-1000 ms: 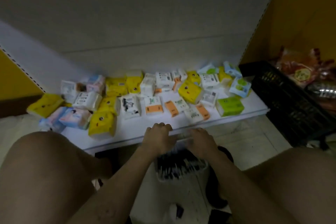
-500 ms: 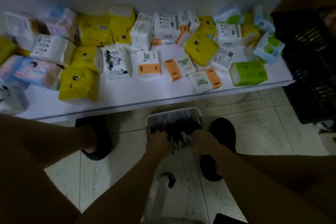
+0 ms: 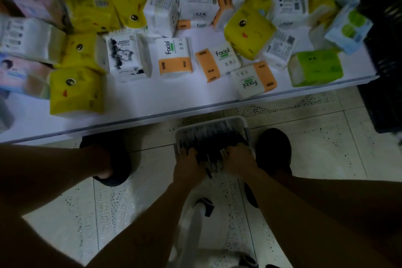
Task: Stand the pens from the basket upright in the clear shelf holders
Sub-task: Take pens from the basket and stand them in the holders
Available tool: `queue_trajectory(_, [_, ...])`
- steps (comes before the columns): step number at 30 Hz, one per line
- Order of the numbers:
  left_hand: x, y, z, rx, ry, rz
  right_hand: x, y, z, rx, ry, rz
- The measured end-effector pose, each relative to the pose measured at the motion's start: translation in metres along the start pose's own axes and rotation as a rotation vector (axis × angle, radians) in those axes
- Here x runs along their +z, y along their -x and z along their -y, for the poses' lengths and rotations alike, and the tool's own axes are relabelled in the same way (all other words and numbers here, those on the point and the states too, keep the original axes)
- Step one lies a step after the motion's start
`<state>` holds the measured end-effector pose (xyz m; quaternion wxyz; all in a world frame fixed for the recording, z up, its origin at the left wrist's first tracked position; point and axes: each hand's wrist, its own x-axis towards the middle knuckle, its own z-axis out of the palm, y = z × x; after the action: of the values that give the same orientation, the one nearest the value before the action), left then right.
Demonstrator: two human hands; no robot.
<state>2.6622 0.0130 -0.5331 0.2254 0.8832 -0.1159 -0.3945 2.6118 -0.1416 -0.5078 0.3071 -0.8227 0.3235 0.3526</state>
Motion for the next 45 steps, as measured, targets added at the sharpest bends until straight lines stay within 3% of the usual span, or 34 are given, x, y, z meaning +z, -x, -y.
queue_trajectory(3, [0.004, 0.000, 0.002, 0.016, -0.034, 0.037, 0.002, 0.000, 0.002, -0.046, 0.029, -0.023])
queue_trajectory(13, [-0.001, -0.001, -0.013, 0.054, -0.137, 0.126, 0.011, -0.007, 0.004, 0.050, 0.045, 0.012])
queue_trajectory(17, [0.007, -0.004, -0.015, 0.026, -0.078, 0.220, 0.028, -0.033, -0.012, 0.064, 0.049, 0.017])
queue_trajectory(22, [0.001, 0.001, -0.022, -0.013, 0.110, 0.102, 0.011, -0.017, 0.006, 0.063, 0.019, 0.042])
queue_trajectory(33, [-0.008, -0.002, -0.025, -0.170, 0.355, 0.070, 0.012, -0.026, 0.009, 0.074, 0.008, 0.124])
queue_trajectory(39, [-0.011, 0.000, -0.020, -0.261, 0.455, -0.005, 0.009, -0.031, 0.007, 0.113, -0.140, 0.006])
queue_trajectory(45, [-0.017, 0.003, -0.022, -0.266, 0.544, 0.050, 0.012, -0.027, -0.001, 0.063, -0.215, -0.073])
